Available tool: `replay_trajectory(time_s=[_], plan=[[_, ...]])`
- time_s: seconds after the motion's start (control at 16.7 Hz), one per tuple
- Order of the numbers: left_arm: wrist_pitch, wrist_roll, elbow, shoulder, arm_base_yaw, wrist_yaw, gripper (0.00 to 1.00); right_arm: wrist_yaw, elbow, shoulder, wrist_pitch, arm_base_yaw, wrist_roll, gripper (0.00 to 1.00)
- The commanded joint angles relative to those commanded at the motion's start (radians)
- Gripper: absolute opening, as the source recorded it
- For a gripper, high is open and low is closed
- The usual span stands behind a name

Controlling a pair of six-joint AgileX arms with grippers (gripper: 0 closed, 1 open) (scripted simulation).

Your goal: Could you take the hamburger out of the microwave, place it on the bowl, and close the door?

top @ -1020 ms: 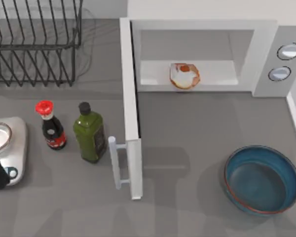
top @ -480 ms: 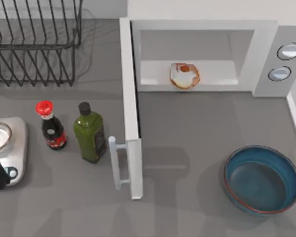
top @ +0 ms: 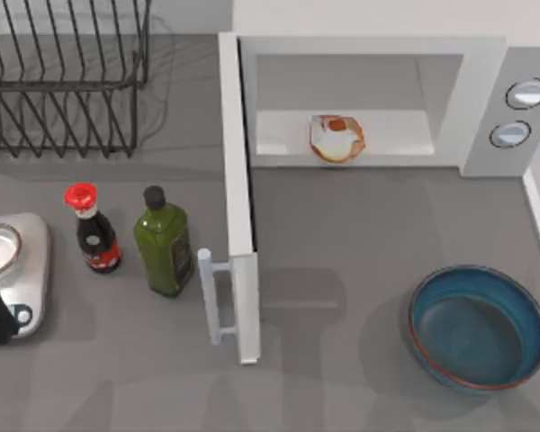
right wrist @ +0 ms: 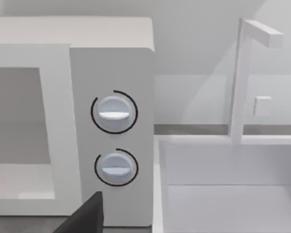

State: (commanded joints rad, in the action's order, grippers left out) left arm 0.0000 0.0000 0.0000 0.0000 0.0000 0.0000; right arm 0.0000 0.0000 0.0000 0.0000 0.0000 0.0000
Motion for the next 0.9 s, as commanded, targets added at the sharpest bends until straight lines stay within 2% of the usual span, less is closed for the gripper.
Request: replay_trajectory(time_s=[0.24,0.42,0.9], plan=[[0.0,0.0,0.0,0.0,0.0,0.0,1.0,0.007,0.013,0.028,0.01,0.007,0.003,1.0],[0.0,0.0,0.0,0.0,0.0,0.0,1.0,0.036,0.068,0.143,0.05,0.036,0.015,1.0],[0.0,0.0,0.0,0.0,0.0,0.0,1.0,0.193,0.368,0.775,0.272,0.195,0.082,1.0]])
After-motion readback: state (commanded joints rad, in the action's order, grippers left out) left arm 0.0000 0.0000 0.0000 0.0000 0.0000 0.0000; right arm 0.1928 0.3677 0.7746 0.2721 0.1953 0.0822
